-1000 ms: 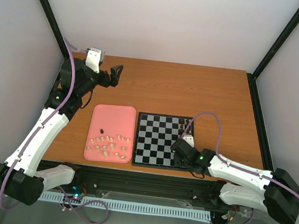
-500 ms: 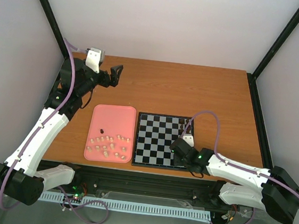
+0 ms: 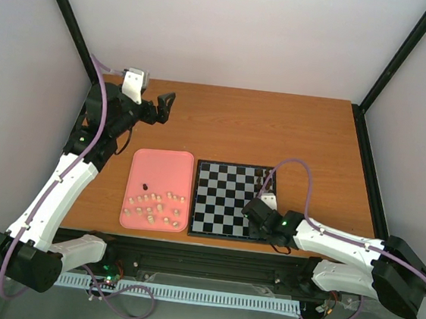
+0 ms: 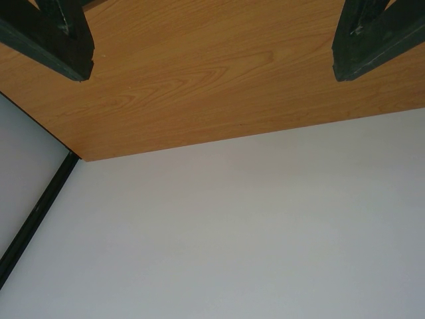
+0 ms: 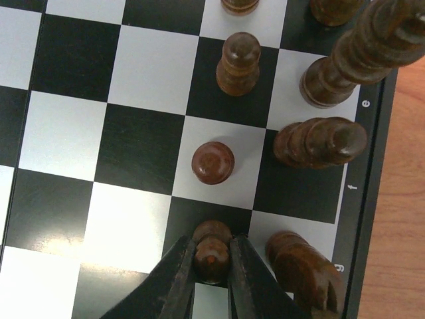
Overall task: Set up the chess pieces on the board
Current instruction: Place the chess piece on the chessboard.
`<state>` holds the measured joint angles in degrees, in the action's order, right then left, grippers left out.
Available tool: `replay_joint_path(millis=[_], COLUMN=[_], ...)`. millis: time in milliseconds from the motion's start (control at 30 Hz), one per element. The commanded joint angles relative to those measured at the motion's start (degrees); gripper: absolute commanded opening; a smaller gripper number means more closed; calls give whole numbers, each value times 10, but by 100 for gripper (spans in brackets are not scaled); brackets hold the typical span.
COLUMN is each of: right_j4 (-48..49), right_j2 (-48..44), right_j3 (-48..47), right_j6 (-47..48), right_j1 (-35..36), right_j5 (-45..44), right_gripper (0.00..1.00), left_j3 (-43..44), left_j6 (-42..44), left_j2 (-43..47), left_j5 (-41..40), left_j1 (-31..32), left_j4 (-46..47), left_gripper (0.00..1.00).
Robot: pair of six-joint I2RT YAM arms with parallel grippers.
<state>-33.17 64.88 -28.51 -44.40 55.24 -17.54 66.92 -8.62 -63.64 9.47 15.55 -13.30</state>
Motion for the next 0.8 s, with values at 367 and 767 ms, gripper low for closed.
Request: replay_joint_path(millis=[367, 767], right_j4=[-26, -51], right_j2=[-26, -54], right_j3=[-23, -77], right_j6=[23, 43], right_j1=[-3, 27], right_j5=[2, -1], right_gripper=[19, 21], left_j3=[22, 21], left_j6=[4, 5], left_j2=[3, 9], left_j5=[-3, -7], left_j1=[4, 4], left_j4=[10, 8], left_gripper=[100, 100])
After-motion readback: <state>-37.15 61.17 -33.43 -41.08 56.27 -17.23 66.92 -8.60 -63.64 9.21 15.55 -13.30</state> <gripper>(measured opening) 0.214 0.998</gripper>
